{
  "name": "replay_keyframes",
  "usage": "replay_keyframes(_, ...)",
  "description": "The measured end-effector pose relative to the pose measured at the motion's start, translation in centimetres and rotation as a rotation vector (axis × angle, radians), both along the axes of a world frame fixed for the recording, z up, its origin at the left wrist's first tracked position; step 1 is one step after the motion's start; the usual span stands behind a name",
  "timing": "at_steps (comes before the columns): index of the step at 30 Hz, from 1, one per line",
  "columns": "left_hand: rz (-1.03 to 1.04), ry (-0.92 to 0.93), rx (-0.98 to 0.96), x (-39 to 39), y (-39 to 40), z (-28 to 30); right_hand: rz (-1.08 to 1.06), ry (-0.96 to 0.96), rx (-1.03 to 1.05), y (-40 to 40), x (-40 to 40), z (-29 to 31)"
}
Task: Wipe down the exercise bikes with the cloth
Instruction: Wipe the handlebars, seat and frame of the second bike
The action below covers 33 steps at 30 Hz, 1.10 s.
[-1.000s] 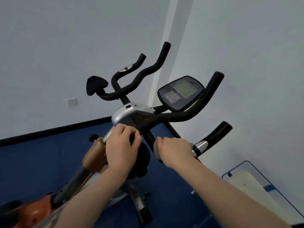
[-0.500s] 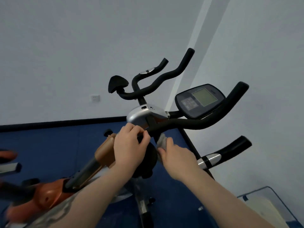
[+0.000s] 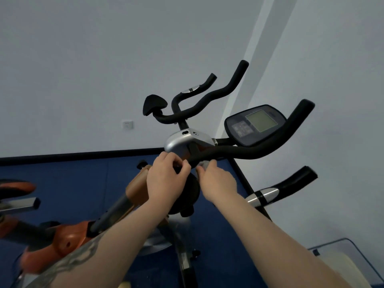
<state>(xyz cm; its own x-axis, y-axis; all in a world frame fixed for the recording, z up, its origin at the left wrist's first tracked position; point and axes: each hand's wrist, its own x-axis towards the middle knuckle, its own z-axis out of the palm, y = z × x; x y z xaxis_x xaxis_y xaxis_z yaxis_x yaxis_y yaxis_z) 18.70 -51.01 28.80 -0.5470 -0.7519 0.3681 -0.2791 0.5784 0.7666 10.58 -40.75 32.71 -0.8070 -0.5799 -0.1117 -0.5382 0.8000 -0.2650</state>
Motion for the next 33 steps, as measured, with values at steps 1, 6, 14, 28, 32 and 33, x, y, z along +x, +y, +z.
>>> replay_keyframes(1, -0.023, 0.01, 0.002, 0.1, 0.0, 0.0, 0.008, -0.023, -0.025, 0.3, 0.1, 0.1)
replay_keyframes(6, -0.143, 0.042, 0.074, 0.4, -0.5, 0.0, 0.162, -0.039, 0.018, 4.8, -1.2, 3.0)
replay_keyframes(14, -0.248, 0.073, 0.379, 0.6, -2.0, -0.9, 0.015, 0.356, -0.427, 0.0, -3.5, 5.7)
replay_keyframes(28, -0.382, 0.052, 0.395, 0.9, -2.9, -1.6, 0.21, 0.238, 0.506, -7.3, -5.9, 3.7)
replay_keyframes(32, -0.376, 0.048, 0.398, 0.8, -2.9, -1.5, 0.105, 0.052, 0.46, -9.4, -6.7, 4.1)
replay_keyframes(33, -0.378, 0.045, 0.405, 0.8, -2.9, -1.4, 0.096, 0.034, 0.459, -9.7, -6.8, 4.2)
